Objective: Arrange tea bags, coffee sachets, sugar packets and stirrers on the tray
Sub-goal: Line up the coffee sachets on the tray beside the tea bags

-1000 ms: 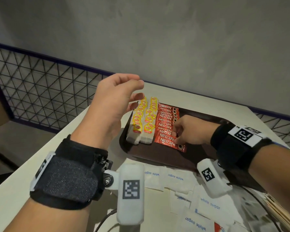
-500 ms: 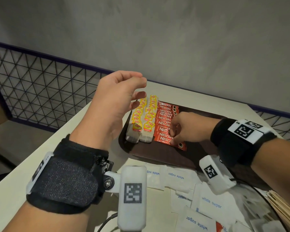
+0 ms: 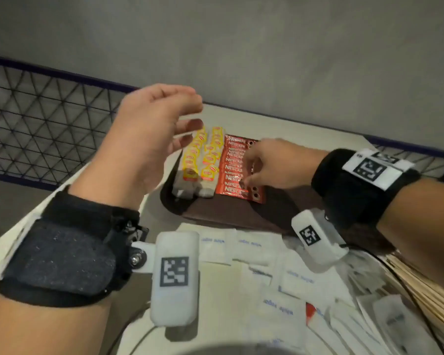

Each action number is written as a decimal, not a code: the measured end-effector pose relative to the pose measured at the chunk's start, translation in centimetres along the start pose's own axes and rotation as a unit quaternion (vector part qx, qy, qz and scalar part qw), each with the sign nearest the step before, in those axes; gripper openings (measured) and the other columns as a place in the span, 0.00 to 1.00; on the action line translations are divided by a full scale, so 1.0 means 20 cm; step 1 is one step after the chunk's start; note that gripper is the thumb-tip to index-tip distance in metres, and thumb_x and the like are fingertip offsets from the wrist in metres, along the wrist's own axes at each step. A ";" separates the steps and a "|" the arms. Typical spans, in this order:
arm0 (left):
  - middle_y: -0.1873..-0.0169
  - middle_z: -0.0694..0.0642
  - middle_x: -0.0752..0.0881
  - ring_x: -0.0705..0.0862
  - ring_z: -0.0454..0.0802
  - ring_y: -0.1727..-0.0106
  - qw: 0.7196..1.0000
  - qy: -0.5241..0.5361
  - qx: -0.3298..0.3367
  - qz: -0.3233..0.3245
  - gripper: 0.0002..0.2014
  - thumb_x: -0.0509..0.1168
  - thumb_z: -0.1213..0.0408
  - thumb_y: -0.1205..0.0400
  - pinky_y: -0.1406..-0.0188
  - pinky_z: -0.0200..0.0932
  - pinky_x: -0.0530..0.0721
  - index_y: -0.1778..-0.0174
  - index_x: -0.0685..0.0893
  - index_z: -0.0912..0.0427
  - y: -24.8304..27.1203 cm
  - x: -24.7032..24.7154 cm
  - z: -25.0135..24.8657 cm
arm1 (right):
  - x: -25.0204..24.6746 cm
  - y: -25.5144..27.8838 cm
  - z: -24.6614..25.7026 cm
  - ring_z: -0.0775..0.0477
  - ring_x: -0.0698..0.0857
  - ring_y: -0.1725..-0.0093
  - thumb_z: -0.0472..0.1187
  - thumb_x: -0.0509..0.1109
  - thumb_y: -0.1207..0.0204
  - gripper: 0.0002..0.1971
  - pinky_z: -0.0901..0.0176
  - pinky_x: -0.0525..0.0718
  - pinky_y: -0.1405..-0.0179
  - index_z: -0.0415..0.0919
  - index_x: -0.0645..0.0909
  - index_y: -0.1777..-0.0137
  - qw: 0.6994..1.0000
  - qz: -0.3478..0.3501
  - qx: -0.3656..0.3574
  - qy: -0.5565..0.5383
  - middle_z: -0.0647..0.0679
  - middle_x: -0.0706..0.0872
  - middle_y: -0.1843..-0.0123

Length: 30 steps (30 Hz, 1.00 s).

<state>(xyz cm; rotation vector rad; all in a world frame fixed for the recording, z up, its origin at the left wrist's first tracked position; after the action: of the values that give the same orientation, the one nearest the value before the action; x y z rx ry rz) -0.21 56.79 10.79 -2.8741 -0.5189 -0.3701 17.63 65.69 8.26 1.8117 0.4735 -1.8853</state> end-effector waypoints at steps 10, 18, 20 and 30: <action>0.55 0.53 0.94 0.90 0.51 0.55 0.896 -0.330 0.041 0.294 0.07 0.75 0.52 0.21 0.43 0.58 0.86 0.54 0.91 0.51 0.22 0.33 -0.02 | 0.02 0.77 0.00 0.55 0.88 0.59 0.49 0.78 0.24 0.02 0.56 0.91 0.58 0.55 0.89 0.56 0.983 0.160 -0.018 -0.088 0.59 0.91 0.60; 0.55 0.40 0.86 0.84 0.38 0.55 0.578 -0.652 0.090 0.483 0.16 0.73 0.36 0.24 0.54 0.47 0.86 0.46 0.84 0.37 0.66 0.63 0.23 | 0.18 1.02 -0.05 0.59 0.85 0.56 0.64 0.76 0.27 0.14 0.62 0.86 0.60 0.62 0.82 0.46 0.990 0.127 -0.004 -0.054 0.61 0.85 0.55; 0.58 0.39 0.80 0.80 0.41 0.55 0.522 -0.672 0.103 0.515 0.22 0.74 0.35 0.25 0.57 0.43 0.81 0.38 0.82 0.36 0.77 0.64 0.32 | 0.21 1.07 -0.05 0.58 0.83 0.56 0.66 0.77 0.29 0.17 0.59 0.86 0.58 0.61 0.81 0.46 0.992 0.112 -0.003 -0.048 0.59 0.84 0.54; 0.54 0.46 0.76 0.79 0.47 0.54 0.487 -0.744 0.124 0.440 0.07 0.67 0.57 0.18 0.65 0.42 0.73 0.45 0.82 0.43 0.78 0.47 0.32 | 0.22 1.27 0.00 0.61 0.77 0.52 0.67 0.68 0.23 0.19 0.61 0.79 0.52 0.67 0.75 0.35 0.999 0.008 -0.033 -0.034 0.62 0.71 0.47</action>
<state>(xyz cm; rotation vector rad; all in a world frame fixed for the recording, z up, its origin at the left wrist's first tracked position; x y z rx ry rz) 15.41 46.89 5.03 -1.8741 0.7502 2.1584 31.81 44.18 5.89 1.6982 0.4899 -1.8924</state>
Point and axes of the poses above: each hand's wrist, its own y-axis away from the middle knuckle, its own x-axis out of the palm, z = x × y, the point moved 6 cm from there along -y, towards the middle knuckle
